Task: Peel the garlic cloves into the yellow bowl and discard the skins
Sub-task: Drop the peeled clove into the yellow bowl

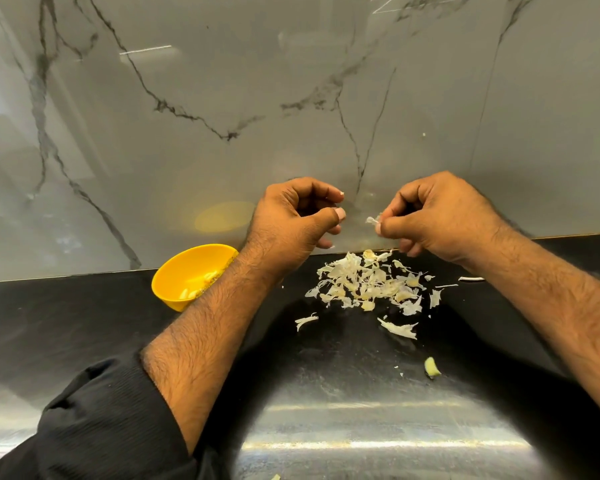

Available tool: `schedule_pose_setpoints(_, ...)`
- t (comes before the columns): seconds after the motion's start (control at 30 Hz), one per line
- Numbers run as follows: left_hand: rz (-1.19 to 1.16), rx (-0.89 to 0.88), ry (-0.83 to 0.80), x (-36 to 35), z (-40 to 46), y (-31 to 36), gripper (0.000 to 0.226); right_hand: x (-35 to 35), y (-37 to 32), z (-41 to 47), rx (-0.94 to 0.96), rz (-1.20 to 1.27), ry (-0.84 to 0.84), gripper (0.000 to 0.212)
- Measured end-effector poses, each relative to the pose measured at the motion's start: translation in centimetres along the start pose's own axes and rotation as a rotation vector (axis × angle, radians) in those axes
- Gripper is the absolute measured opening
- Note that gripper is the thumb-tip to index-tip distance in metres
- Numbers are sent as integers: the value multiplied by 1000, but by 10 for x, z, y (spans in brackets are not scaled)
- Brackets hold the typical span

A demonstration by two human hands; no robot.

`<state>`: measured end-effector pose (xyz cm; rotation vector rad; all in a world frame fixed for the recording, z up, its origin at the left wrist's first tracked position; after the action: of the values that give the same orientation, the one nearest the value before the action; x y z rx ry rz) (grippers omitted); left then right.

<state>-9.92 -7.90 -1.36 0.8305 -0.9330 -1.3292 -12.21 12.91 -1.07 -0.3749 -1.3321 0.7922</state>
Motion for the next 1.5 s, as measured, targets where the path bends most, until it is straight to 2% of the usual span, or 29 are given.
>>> schedule_pose_setpoints(0.17, 136, 42, -25, -3, 0, -9, 16, -10, 6, 1, 3, -192, -169, 16)
schedule_pose_setpoints(0.2, 141, 42, -27, -3, 0, -9, 15, -9, 3, 1, 21, -211, -170, 17)
schedule_pose_setpoints(0.27, 145, 41, -27, -2, 1, -10, 15, -7, -2, 0, 59, -246, -163, 4)
schedule_pose_setpoints(0.33, 151, 43, -28, -1, 2, -11, 14, -2, -5, -1, 64, -295, -139, 15)
schedule_pose_setpoints(0.4, 155, 49, -37, -2, 2, -11, 14, 1, -2, -1, 44, -253, -127, 13)
schedule_pose_setpoints(0.47, 160, 58, -53, -5, 2, -12, 15, 2, -1, -2, 27, -212, -140, 25)
schedule_pose_setpoints(0.6, 163, 67, -73, -7, 2, -13, 17, -1, -4, -3, 69, -290, -179, 12)
schedule_pose_setpoints(0.73, 173, 72, -84, -9, 0, -14, 17, 0, -3, -6, 46, -339, -192, 18)
schedule_pose_setpoints(0.83, 140, 99, -65, -9, -1, -12, 37, 3, -6, -8, 70, -318, -159, 10)
schedule_pose_setpoints(0.9, 147, 101, -33, -8, -1, -11, 52, 2, -9, -12, 95, -302, -188, 14)
schedule_pose_setpoints(0.97, 245, 62, -33, -8, 0, -9, 45, 8, -10, -15, 102, -261, -123, 27)
schedule_pose_setpoints(1.03, 271, 71, -95, -12, -1, -10, 28, 14, -9, -18, 117, -208, -71, 26)
schedule_pose_setpoints(1.13, 282, 68, -220, -25, -7, -11, 31, 13, -8, -26, 129, -186, -189, 33)
schedule_pose_setpoints(1.2, 268, 52, -199, -28, -9, -9, 22, 17, -11, -30, 170, -182, -231, 23)
schedule_pose_setpoints(1.27, 263, 50, -164, -28, -8, -9, 27, 18, -13, -34, 214, -186, -311, 20)
schedule_pose_setpoints(1.33, 318, 29, -194, -32, -11, -7, 16, 11, -15, -47, 222, -216, -473, 23)
schedule_pose_setpoints(1.43, 423, -42, -249, -40, -18, -3, 37, -1, -17, -77, 206, -325, -729, 37)
schedule_pose_setpoints(1.5, 433, -65, -214, -42, -23, 2, 35, -6, -16, -95, 185, -447, -806, 38)
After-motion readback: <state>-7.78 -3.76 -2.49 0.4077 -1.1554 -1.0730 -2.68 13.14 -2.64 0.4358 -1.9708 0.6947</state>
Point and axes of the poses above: each hand's wrist, its own z-axis towards the middle knuckle, its own x-axis out of the back of the hand, y = z × x, the point moved 7 cm from there along z, towards the middle knuckle, and after that the axes turned 13 degrees about -z, right-handed, at the moved point
